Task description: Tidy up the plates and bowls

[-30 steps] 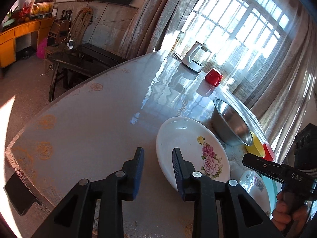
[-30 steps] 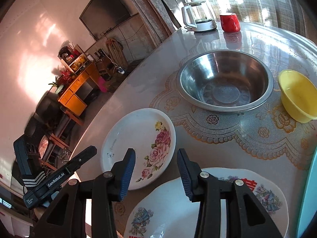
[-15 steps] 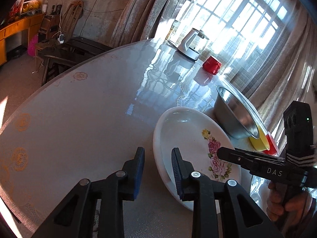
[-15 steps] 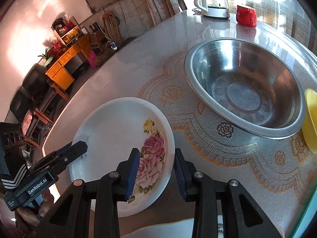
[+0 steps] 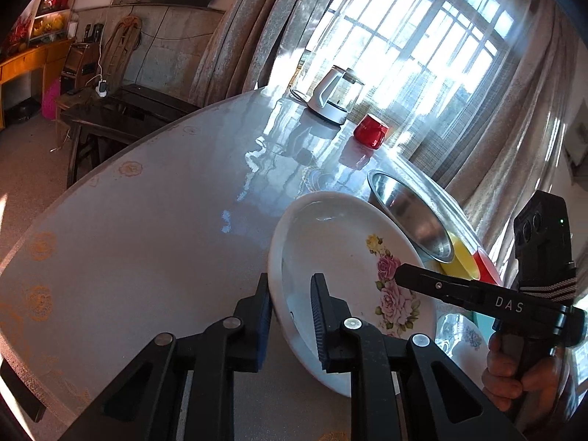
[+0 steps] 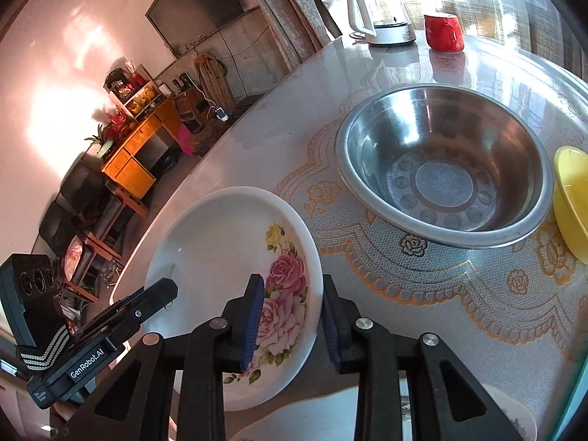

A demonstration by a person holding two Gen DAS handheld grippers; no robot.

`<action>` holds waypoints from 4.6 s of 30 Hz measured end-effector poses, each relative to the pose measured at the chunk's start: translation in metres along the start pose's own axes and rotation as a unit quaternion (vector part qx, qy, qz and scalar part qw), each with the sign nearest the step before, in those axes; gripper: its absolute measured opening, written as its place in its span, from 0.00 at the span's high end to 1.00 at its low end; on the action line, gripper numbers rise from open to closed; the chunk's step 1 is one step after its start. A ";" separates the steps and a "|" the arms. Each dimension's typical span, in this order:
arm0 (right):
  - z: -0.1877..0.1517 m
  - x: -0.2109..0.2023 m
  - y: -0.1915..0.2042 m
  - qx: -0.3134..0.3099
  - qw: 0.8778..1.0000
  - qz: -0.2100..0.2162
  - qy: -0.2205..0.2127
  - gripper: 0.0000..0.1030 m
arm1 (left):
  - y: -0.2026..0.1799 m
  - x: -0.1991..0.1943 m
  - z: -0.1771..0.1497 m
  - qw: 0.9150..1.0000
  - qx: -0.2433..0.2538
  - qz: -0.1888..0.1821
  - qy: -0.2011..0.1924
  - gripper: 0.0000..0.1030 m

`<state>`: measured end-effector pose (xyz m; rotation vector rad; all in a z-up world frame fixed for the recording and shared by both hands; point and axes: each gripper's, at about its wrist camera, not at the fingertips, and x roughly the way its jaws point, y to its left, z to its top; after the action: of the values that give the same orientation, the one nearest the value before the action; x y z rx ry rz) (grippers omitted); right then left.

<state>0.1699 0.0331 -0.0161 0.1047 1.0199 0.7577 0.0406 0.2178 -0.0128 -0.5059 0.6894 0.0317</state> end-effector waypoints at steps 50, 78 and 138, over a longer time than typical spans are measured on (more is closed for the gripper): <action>-0.165 -0.221 -0.253 0.314 0.916 -0.150 -0.199 0.62 | -0.333 0.129 -0.109 0.940 0.254 -0.070 0.219 0.79; -0.169 -0.225 -0.245 0.278 0.919 -0.201 -0.193 0.59 | -0.346 0.117 -0.114 0.942 0.285 -0.050 0.172 0.73; -0.152 -0.156 -0.114 0.111 0.980 -0.112 -0.119 0.52 | -0.178 0.011 -0.063 0.978 0.198 0.062 -0.009 0.69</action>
<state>0.0617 -0.1866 -0.0321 0.2619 0.8664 0.4135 0.0452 0.0310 0.0167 -0.0788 0.6870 0.0146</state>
